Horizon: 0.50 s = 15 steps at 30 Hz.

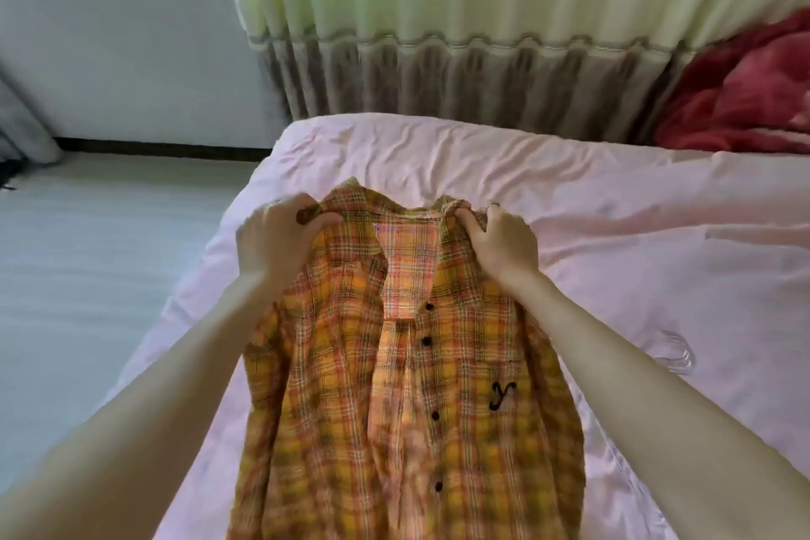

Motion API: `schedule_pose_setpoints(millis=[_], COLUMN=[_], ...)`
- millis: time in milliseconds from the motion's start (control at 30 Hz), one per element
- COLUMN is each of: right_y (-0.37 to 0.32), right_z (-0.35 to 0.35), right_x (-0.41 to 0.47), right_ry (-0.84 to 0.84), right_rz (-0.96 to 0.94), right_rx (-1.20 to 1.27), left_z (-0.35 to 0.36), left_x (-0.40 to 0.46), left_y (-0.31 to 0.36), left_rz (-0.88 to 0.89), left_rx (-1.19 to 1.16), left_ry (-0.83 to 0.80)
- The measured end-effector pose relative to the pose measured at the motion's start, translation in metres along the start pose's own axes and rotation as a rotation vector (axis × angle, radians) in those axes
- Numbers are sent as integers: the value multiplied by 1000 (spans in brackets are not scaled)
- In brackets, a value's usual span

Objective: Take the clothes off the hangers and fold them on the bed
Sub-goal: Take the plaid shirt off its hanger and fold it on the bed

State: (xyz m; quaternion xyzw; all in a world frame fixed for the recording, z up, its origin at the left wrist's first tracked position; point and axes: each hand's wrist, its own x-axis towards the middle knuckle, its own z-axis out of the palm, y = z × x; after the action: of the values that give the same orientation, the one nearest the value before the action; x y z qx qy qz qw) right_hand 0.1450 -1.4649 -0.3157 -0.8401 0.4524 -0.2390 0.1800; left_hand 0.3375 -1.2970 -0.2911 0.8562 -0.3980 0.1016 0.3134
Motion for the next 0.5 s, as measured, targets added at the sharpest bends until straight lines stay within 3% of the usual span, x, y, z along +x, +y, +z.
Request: schedule_pose_setpoints(millis=[333, 500], right_y=[90, 117], right_z=[149, 199], right_x=[71, 78], right_ry=[-173, -241], right_rz=[265, 410], right_rx=[12, -36], left_z=[175, 238], left_x=[43, 35], left_y=[-61, -96], left_rz=[-126, -240], left_rx=[-6, -219], left_ry=[-239, -407])
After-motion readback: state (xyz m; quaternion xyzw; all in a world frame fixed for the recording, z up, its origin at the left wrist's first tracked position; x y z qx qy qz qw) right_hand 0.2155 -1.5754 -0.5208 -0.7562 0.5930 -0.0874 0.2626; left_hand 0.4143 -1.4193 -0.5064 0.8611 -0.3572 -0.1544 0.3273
